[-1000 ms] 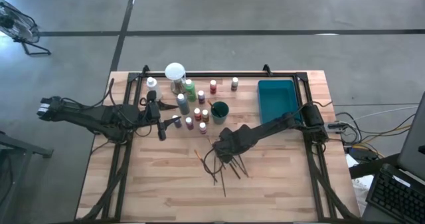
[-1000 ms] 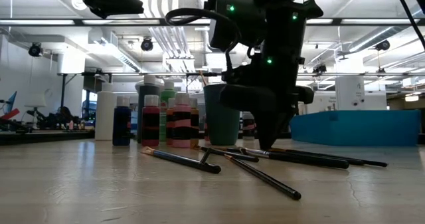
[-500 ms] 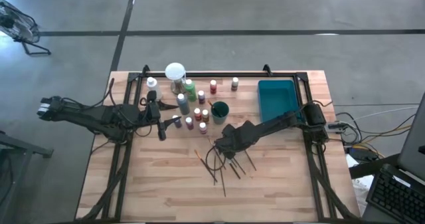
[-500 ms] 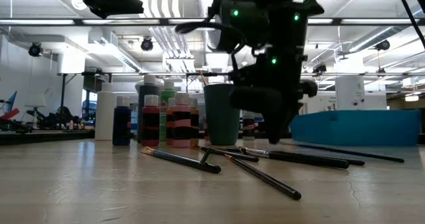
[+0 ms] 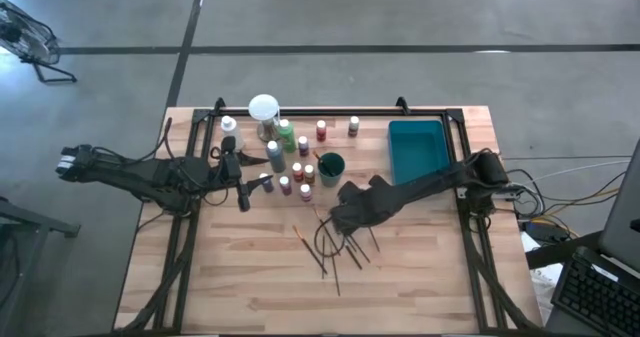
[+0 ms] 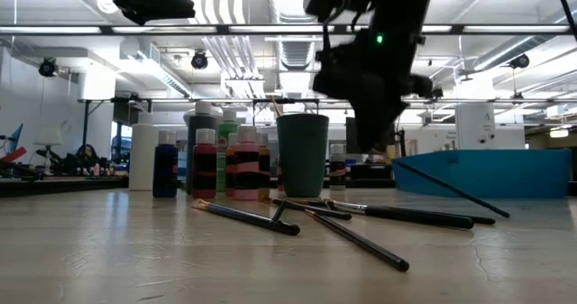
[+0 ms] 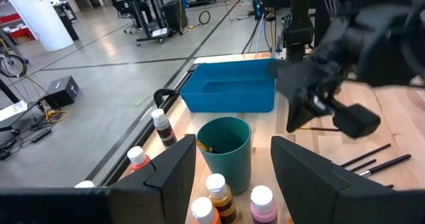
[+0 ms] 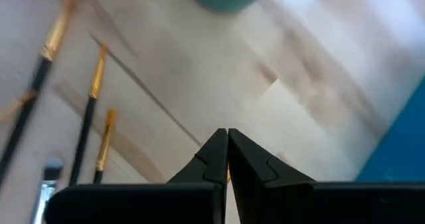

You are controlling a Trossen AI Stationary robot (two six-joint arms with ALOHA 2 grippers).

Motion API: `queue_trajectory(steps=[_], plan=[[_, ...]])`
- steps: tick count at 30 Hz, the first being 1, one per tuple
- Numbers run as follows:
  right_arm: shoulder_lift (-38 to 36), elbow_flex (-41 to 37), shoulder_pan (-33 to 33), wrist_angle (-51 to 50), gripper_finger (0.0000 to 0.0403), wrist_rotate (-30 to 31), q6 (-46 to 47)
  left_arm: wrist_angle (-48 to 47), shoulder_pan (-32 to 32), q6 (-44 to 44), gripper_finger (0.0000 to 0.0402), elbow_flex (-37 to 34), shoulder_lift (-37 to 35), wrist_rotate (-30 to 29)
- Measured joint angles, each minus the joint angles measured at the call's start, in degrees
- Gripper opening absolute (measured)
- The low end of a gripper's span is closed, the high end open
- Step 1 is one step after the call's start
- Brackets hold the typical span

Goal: Pick & Place Paint Supplies
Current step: Put the gold paint brush into the green cup

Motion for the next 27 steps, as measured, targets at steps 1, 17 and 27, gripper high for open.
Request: queue_trajectory(steps=[1,17,27], plan=[[-0.7,0.0,0.0,0.0,0.0008,0.7,-0.3,0.0,0.0,0.0,0.0202,0.0,0.0,0.0],[-12.8,-0.2,0.7,1.2,0.0008,13.3,-9.7,0.0,0.0,0.0,0.0202,0.0,0.0,-0.1],[-20.8,-1.6,-1.3,22.8,0.0008,18.9,-33.0,0.0,0.0,0.0,0.0202,0.0,0.0,-0.1]])
